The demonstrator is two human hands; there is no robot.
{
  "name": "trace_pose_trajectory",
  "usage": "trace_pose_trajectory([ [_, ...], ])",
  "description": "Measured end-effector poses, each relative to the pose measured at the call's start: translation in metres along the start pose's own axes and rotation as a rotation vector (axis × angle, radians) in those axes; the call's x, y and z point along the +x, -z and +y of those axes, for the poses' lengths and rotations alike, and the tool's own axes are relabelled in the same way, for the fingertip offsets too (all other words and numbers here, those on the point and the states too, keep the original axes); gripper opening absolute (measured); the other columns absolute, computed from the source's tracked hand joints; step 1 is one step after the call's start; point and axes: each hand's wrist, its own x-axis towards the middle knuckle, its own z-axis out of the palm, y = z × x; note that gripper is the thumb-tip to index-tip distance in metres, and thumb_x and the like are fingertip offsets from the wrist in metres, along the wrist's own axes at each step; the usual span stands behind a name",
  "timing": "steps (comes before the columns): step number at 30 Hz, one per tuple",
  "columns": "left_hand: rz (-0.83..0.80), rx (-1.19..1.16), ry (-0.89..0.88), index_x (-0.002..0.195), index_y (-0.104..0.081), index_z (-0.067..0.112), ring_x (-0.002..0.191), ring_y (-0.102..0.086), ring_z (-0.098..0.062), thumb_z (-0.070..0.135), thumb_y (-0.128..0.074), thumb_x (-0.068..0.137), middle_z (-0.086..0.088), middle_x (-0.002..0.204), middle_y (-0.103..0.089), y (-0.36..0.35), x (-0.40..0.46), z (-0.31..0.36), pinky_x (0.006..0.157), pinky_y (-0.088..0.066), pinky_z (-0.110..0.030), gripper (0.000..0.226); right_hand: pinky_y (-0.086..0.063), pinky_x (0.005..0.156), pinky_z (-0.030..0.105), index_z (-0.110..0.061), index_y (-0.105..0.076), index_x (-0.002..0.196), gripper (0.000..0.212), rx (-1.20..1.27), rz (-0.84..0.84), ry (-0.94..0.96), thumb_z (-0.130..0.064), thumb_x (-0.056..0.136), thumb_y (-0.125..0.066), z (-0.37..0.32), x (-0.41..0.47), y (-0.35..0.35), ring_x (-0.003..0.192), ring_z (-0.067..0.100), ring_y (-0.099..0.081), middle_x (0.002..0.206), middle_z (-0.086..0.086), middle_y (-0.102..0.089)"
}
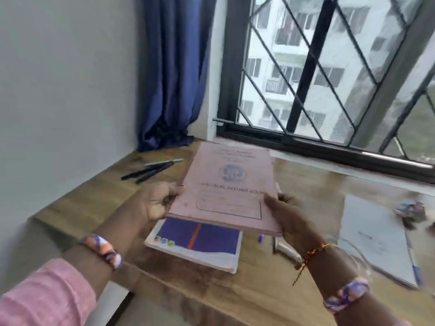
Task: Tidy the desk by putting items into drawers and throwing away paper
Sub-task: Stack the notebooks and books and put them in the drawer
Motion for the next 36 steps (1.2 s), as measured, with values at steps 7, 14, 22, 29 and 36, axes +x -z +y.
trace_pose_trajectory([
  [7,0.198,0.514,-0.026,0.079,-0.059,0.007,0.049,-0.062,-0.015,0.0,-0.052,0.091,-0.011,0.075,-0.065,0.045,0.019,-0.006,0.045,-0.05,-0.023,0.015,-0.043,0.038,0.018,0.002,-0.063,0.084,0.009,-0.311,0.07,-0.081,-0.007,0.084,-0.065,0.041,0.012,-0.036,0.05,0.013,-0.06,0.071,0.01,-0.065],
  [14,0.345,0.896,-0.113,0.094,-0.07,0.007,0.084,-0.069,-0.026,0.02,-0.061,0.086,-0.012,0.093,-0.072,0.052,0.053,-0.019,0.078,-0.055,-0.036,0.018,-0.052,0.06,0.028,0.002,-0.054,0.119,0.037,-0.451,0.072,-0.16,-0.001,0.083,-0.063,0.042,0.019,-0.034,0.087,0.028,-0.062,0.106,0.019,-0.062],
  [22,0.271,1.254,-0.069,0.146,-0.026,0.031,0.137,-0.028,-0.032,0.047,-0.045,0.092,-0.012,0.151,-0.025,0.048,0.051,-0.025,0.113,-0.029,-0.04,0.06,-0.044,0.042,0.014,-0.015,-0.054,0.077,0.024,-0.432,0.07,-0.09,0.007,0.08,-0.064,0.049,0.018,-0.038,0.07,0.013,-0.058,0.077,0.0,-0.061],
  [29,0.209,1.292,-0.129,0.148,-0.022,0.031,0.137,-0.022,-0.032,0.048,-0.045,0.092,-0.011,0.15,-0.025,0.051,0.044,-0.032,0.112,-0.025,-0.038,0.063,-0.054,0.085,0.04,-0.008,-0.063,0.104,0.038,-0.496,0.103,-0.105,0.003,0.069,-0.075,0.065,0.015,-0.036,0.091,0.021,-0.066,0.095,0.003,-0.071],
  [36,0.193,1.203,-0.208,0.144,-0.033,0.026,0.134,-0.025,-0.03,0.045,-0.055,0.088,-0.009,0.143,-0.035,0.059,0.045,-0.036,0.112,-0.026,-0.041,0.063,-0.054,0.086,0.042,-0.008,-0.062,0.099,0.036,-0.538,0.152,-0.097,-0.001,0.067,-0.078,0.068,0.011,-0.038,0.091,0.023,-0.067,0.095,0.005,-0.071],
])
